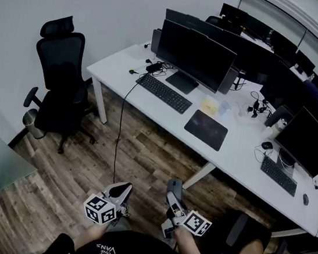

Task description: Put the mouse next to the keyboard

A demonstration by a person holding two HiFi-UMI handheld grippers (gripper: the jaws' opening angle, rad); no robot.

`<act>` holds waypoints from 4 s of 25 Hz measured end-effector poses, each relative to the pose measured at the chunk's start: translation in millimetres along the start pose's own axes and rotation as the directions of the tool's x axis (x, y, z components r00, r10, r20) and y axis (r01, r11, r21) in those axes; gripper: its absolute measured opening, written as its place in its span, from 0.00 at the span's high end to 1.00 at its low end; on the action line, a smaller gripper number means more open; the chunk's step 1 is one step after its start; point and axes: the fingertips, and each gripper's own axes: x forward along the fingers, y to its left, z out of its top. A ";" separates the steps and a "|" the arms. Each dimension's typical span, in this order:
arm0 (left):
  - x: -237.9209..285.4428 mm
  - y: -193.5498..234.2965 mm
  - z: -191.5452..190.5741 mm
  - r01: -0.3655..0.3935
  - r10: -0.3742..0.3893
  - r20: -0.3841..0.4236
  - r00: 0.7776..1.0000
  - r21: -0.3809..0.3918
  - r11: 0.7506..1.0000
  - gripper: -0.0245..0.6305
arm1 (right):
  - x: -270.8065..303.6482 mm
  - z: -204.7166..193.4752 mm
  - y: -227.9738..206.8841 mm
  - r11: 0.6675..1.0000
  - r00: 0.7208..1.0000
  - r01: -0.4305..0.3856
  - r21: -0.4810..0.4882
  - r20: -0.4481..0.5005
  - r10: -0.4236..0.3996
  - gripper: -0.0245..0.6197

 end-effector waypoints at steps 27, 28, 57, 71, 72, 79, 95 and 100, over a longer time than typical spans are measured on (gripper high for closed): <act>78.6 158.2 85.2 0.149 -0.147 -0.062 0.987 0.028 0.988 0.96 | 158.6 53.8 -0.9 0.994 0.974 0.090 0.067 0.201 -0.101 0.69; 80.7 161.7 85.3 0.147 -0.146 -0.061 0.987 0.020 0.989 0.96 | 161.4 54.9 2.2 0.995 0.975 0.081 0.064 0.203 -0.092 0.69; 292.3 143.0 111.2 0.012 -0.011 0.016 1.000 -0.039 0.999 0.96 | 218.9 266.9 -122.1 0.995 0.989 0.101 0.019 0.104 -0.102 0.69; 355.0 127.6 102.6 -0.025 0.025 -0.006 1.000 -0.052 0.998 0.96 | 221.2 332.5 -176.4 0.991 0.986 0.134 0.022 0.094 -0.135 0.69; 358.9 130.0 103.7 -0.024 0.023 -0.010 1.000 -0.051 0.998 0.96 | 224.5 332.8 -179.1 0.990 0.986 0.138 0.022 0.091 -0.140 0.69; 394.1 148.9 115.1 0.038 -0.040 -0.041 0.998 -0.046 0.998 0.96 | 254.8 330.8 -199.3 0.982 0.978 0.186 0.039 0.084 -0.189 0.69; 457.2 214.2 153.9 0.190 -0.195 -0.118 0.974 -0.049 0.981 0.96 | 329.1 326.0 -239.5 0.931 0.927 0.351 0.105 0.104 -0.361 0.69; 468.8 225.4 155.5 0.231 -0.238 -0.145 0.960 -0.058 0.971 0.96 | 338.1 327.6 -251.2 0.909 0.904 0.404 0.107 0.109 -0.414 0.69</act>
